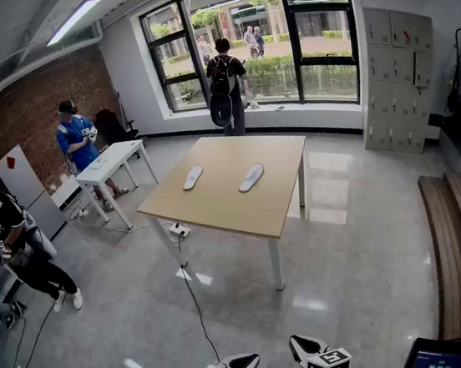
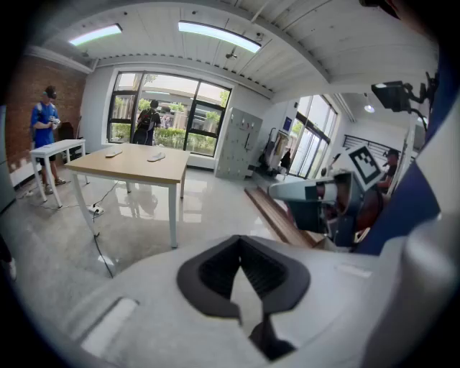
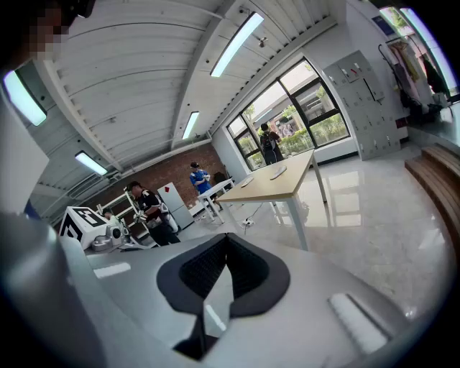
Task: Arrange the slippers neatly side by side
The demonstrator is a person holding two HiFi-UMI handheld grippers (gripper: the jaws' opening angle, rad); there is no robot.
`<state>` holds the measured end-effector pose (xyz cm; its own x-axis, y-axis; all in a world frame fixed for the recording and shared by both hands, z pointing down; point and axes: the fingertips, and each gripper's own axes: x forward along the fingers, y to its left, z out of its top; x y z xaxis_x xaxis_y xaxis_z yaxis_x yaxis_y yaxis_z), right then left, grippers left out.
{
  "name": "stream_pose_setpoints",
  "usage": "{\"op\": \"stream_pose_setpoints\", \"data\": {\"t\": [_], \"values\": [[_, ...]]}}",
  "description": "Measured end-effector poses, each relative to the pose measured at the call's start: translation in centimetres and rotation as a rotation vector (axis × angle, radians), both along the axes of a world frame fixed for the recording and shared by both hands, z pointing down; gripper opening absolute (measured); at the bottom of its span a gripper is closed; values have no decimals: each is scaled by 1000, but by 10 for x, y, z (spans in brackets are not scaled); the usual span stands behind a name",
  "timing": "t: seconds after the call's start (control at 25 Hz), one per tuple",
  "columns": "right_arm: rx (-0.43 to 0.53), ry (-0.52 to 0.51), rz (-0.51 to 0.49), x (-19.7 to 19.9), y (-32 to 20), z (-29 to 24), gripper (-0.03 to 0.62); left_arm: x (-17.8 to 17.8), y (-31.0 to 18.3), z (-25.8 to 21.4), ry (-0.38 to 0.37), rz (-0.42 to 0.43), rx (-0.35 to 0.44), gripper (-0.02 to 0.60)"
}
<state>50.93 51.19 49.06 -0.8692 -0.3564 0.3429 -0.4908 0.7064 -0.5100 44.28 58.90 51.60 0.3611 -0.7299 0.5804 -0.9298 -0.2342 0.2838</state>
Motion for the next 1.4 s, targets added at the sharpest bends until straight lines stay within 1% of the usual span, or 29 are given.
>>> {"op": "stream_pose_setpoints", "data": {"t": [0.12, 0.24, 0.48, 0.6, 0.76, 0.92, 1.08, 1.24, 1.4], "values": [[-14, -5, 14, 3, 1, 0, 11, -3, 7, 2, 14, -23, -18, 5], [-24, 2, 25, 6, -1, 2, 11, -2, 9, 3, 12, -32, -30, 3], [-16, 33, 71, 10, -36, 18, 11, -10, -15, 21, 28, -70, -44, 3], [-26, 49, 66, 2, -43, 21, 11, -17, -25, 21, 36, -74, -34, 3], [-17, 75, 39, -19, -53, 23, 11, -34, -38, 25, 55, -84, -36, 3], [-27, 92, 38, -48, -71, 32, 11, -61, -60, 21, 83, -98, -38, 4], [-6, 115, 45, -77, -97, 29, 11, -86, -88, 18, 106, -75, -30, 5], [15, 150, 35, -112, -116, 26, 11, -119, -113, 13, 137, -77, -1, 3], [29, 186, 5, -154, -129, 25, 11, -159, -124, 18, 181, -103, 3, 5]]}}
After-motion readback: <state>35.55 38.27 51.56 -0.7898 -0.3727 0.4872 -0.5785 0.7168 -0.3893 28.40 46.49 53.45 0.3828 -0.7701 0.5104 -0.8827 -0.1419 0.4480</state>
